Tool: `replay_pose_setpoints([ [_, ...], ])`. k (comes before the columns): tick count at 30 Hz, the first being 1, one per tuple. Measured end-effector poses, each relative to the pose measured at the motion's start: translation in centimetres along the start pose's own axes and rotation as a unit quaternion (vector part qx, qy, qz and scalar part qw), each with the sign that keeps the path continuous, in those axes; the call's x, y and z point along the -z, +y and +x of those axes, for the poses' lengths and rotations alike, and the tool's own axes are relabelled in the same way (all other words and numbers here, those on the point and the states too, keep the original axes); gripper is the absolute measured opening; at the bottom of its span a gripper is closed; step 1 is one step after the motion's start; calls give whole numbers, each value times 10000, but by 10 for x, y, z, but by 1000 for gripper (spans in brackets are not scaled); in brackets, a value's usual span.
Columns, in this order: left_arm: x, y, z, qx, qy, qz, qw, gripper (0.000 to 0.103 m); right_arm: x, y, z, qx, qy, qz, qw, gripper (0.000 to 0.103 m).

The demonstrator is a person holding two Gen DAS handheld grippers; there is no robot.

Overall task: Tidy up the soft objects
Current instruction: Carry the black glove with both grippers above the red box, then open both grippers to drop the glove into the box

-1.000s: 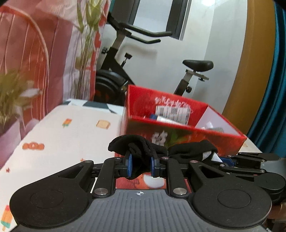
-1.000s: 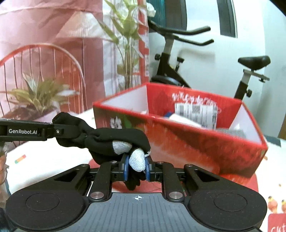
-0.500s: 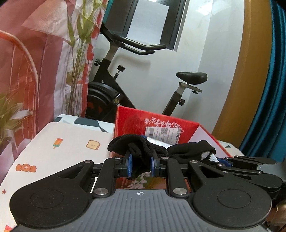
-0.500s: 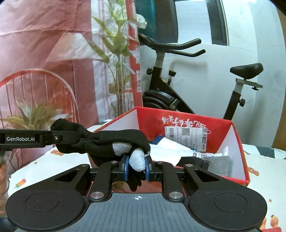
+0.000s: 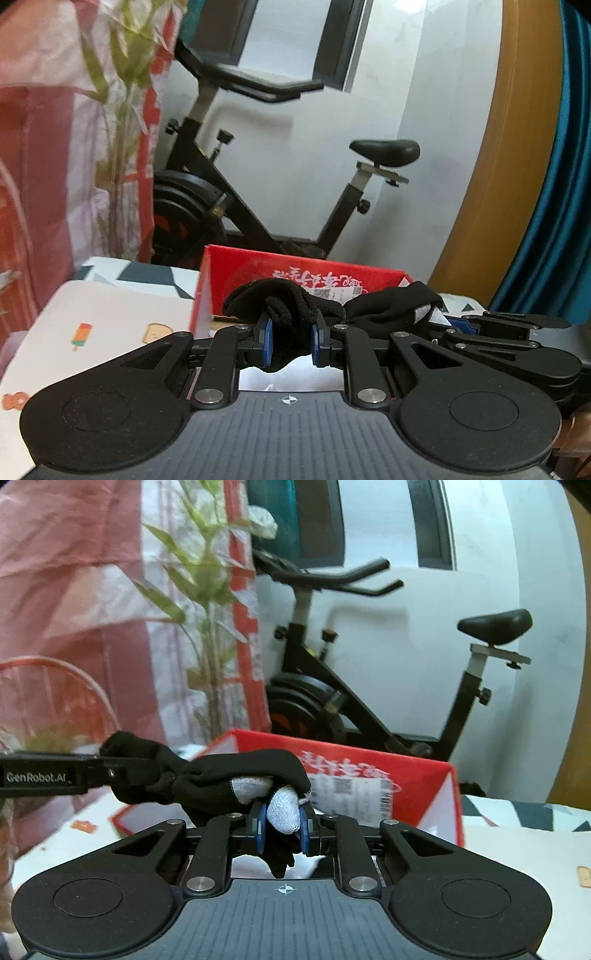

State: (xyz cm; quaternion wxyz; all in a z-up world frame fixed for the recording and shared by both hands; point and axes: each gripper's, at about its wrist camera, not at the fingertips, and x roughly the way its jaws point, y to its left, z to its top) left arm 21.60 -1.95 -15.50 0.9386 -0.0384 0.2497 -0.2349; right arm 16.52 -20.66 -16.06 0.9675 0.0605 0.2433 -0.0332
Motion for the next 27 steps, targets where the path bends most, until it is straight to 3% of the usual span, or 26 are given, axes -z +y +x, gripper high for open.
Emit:
replay_pose_setpoints([
  [10, -11, 17, 69, 158, 498, -378, 9979, 22, -9, -34, 63, 506, 755, 511, 9945, 16],
  [12, -11, 18, 79, 120, 532, -391, 9977, 28, -11, -39, 75, 614, 861, 561, 9928, 16],
  [13, -9, 19, 82, 88, 568, -402, 9975, 40, -12, -40, 81, 682, 922, 535, 9920, 16],
  [15, -5, 18, 83, -6, 600, -282, 9978, 52, -12, -39, 93, 957, 1143, 365, 9882, 15],
  [21, -4, 13, 72, -55, 349, 156, 9993, 52, -1, -40, 114, 1298, 1528, 246, 9794, 17],
  [27, -6, 10, 56, -180, 170, 284, 9993, 52, -2, -40, 102, 1289, 1363, 261, 9819, 33],
])
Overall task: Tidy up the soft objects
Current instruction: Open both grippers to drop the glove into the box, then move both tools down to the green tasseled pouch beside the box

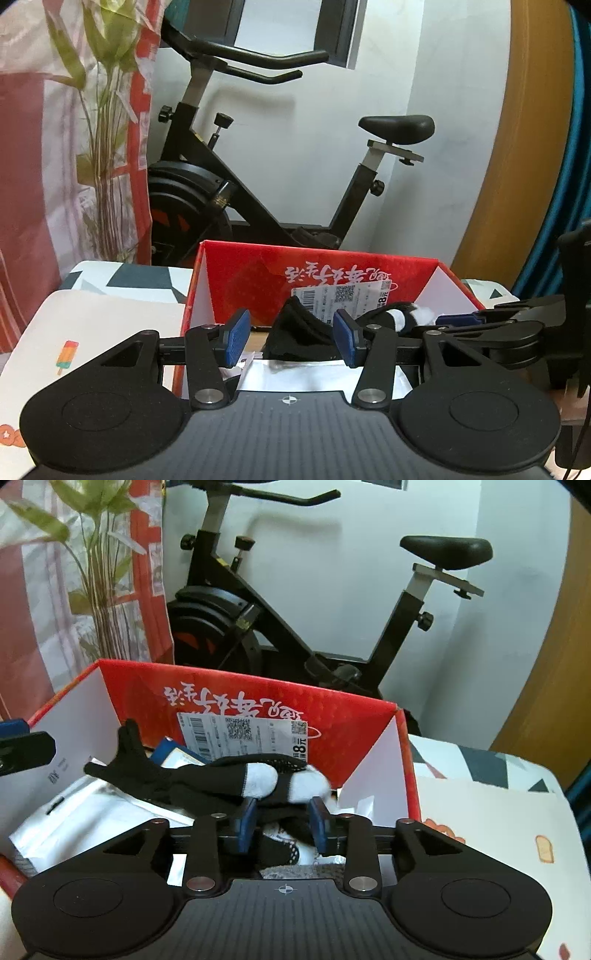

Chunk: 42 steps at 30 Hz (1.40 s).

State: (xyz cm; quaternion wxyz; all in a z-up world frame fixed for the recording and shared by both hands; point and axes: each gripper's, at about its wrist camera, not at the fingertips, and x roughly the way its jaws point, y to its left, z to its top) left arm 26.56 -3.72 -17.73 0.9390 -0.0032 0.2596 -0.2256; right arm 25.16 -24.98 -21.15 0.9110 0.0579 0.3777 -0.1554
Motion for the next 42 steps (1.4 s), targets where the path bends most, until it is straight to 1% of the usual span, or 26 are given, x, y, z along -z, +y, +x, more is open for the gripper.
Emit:
replay_pose_setpoints([
  [1, 0, -1, -2, -24, -3, 40, 10000, 54, 1, -1, -2, -35, -23, 40, 10000, 40],
  [2, 0, -3, -4, -63, 1, 93, 9999, 55, 0, -3, -6, -70, -67, 74, 9999, 44],
  [4, 0, -6, -9, -115, 1, 167, 9998, 65, 0, -4, -14, -156, -183, 114, 9996, 60],
  [5, 0, -7, -12, -134, -5, 182, 9997, 68, 1, -5, -18, -206, -233, 125, 9994, 63],
  [7, 1, -9, -18, -162, -15, 213, 9996, 78, 4, -7, -25, -249, -293, 208, 9990, 73],
  [8, 2, -10, -21, -181, -28, 224, 9996, 80, 5, -9, -28, -253, -311, 265, 9988, 74],
  [9, 3, -11, -24, -208, -44, 232, 9995, 86, 7, -11, -31, -256, -343, 340, 9985, 78],
  [10, 3, -12, -28, -228, -61, 236, 9994, 95, 9, -13, -35, -274, -373, 423, 9980, 85],
  [11, 4, -13, -32, -248, -82, 232, 9994, 98, 11, -15, -39, -297, -402, 484, 9976, 88],
  [12, 5, -14, -37, -274, -109, 226, 9993, 100, 13, -17, -42, -328, -436, 531, 9971, 96],
  [13, 6, -15, -40, -297, -120, 228, 9992, 101, 15, -18, -47, -353, -486, 571, 9966, 103],
  [19, 18, -23, -58, -394, -87, 312, 9987, 103, 28, -29, -71, -601, -660, 524, 9946, 103],
  [22, 30, -26, -69, -362, -82, 184, 9991, 103, 40, -33, -86, -588, -877, 328, 9939, 103],
  [27, 52, -33, -80, -443, -18, -74, 9990, 103, 60, -41, -101, -690, -985, 186, 9926, 103],
  [30, 65, -37, -83, -428, 51, -156, 9989, 103, 75, -44, -108, -841, -990, 138, 9914, 102],
  [33, 74, -39, -81, -439, 144, -201, 9987, 103, 87, -44, -113, -792, -919, 32, 9926, 102],
  [37, 86, -42, -77, -436, 293, -168, 9985, 103, 101, -44, -119, -806, -798, 53, 9935, 102],
  [42, 94, -38, -74, -407, 351, -279, 9982, 103, 121, -39, -118, -695, -548, -49, 9961, 102],
])
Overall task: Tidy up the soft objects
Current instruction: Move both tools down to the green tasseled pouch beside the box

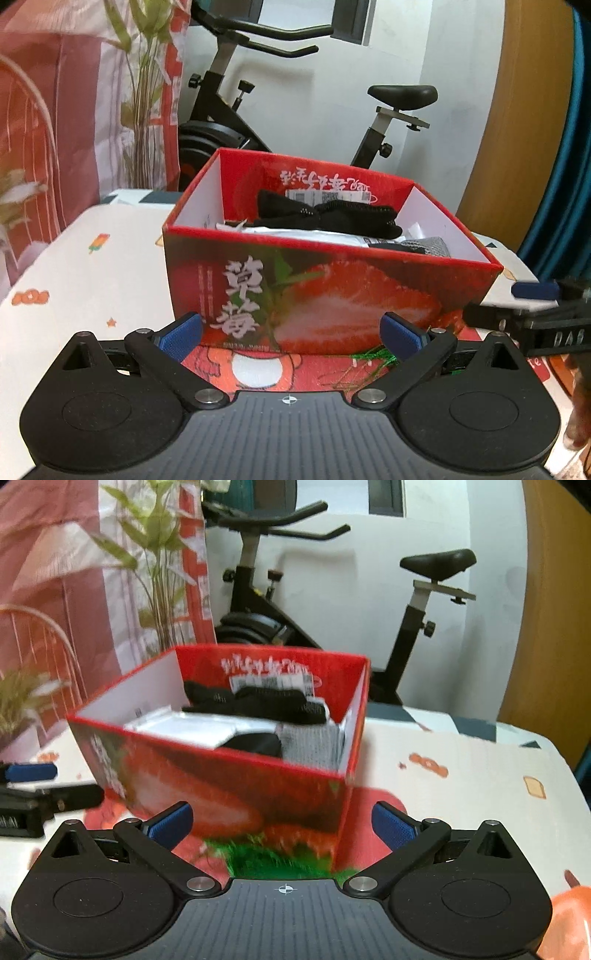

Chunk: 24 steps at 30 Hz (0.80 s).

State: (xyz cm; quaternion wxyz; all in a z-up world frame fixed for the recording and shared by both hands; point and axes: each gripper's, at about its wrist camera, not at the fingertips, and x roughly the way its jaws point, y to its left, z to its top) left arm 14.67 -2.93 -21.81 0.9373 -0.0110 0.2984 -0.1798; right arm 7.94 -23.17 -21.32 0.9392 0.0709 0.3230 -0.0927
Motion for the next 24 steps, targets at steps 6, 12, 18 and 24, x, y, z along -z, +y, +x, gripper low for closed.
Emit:
replay_pose_setpoints([
  [6, 11, 3, 4, -39, 120, -20, 9999, 103, 21, 5, 12, -29, 350, -36, 9994, 102],
  [12, 22, 7, 11, -52, 297, -58, 9995, 103, 40, 9, 28, -133, 656, -30, 9978, 101],
  [18, 31, 15, 19, -40, 475, -246, 9986, 103, 51, 12, 37, -172, 819, 33, 9965, 84],
  [24, 38, 22, 24, 28, 550, -405, 9977, 102, 58, 16, 48, -177, 1022, 78, 9946, 65],
])
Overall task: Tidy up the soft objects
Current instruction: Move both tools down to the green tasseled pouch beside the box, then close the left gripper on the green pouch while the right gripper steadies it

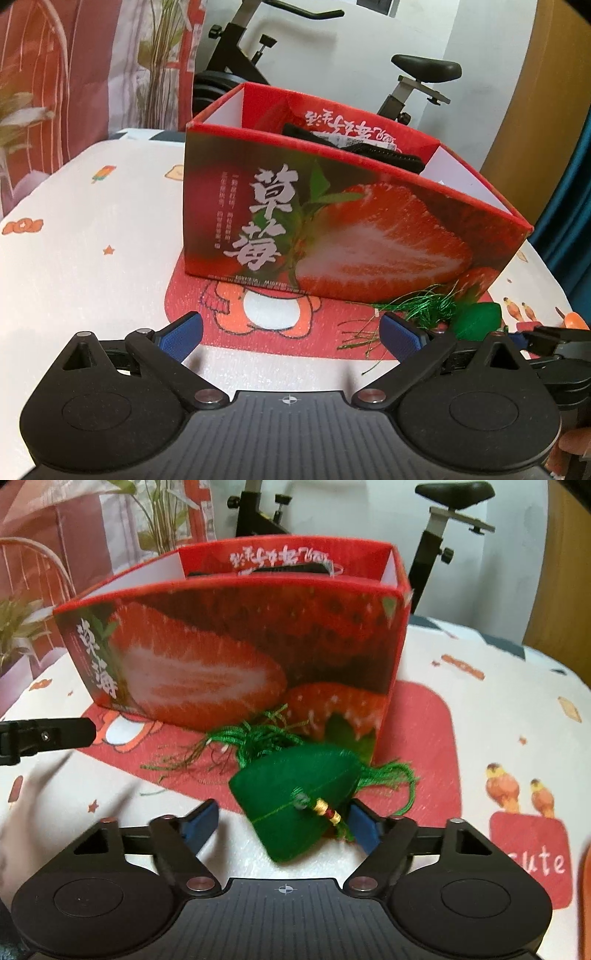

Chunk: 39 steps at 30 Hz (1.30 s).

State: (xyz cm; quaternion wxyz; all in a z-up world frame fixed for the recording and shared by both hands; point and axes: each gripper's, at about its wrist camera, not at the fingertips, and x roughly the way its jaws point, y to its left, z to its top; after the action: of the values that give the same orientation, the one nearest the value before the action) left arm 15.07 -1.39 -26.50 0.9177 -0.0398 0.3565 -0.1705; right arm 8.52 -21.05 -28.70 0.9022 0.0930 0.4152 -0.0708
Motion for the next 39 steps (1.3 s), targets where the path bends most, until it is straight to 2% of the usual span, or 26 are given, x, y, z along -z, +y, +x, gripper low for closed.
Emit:
replay_pose_setpoints([
  [4, 2, 5, 2, 7, 32, -89, 10000, 102, 3, 10, 3, -36, -10, -116, 9999, 56],
  [15, 0, 18, 1, 62, 49, -436, 9990, 101, -6, 62, 13, -457, -16, -544, 9975, 56],
  [20, 0, 18, -2, 139, 7, -386, 9992, 101, -11, 79, 19, -574, -74, -683, 9960, 57],
  [23, 0, 18, -2, 183, 4, -402, 9990, 98, -11, 76, 18, -640, -75, -662, 9957, 56],
  [26, 0, 16, 0, 306, 63, -420, 9986, 87, -11, 67, 15, -662, -64, -583, 9961, 56],
  [27, -1, 15, 1, 382, 83, -426, 9983, 82, -10, 64, 14, -658, -66, -563, 9962, 56],
  [34, -7, 1, 14, 928, 200, -500, 9942, 71, -10, 37, 6, -612, -145, -420, 9971, 56],
  [39, -9, -7, 31, 1259, 402, -667, 9890, 70, -9, 35, 5, -738, -183, -591, 9953, 50],
])
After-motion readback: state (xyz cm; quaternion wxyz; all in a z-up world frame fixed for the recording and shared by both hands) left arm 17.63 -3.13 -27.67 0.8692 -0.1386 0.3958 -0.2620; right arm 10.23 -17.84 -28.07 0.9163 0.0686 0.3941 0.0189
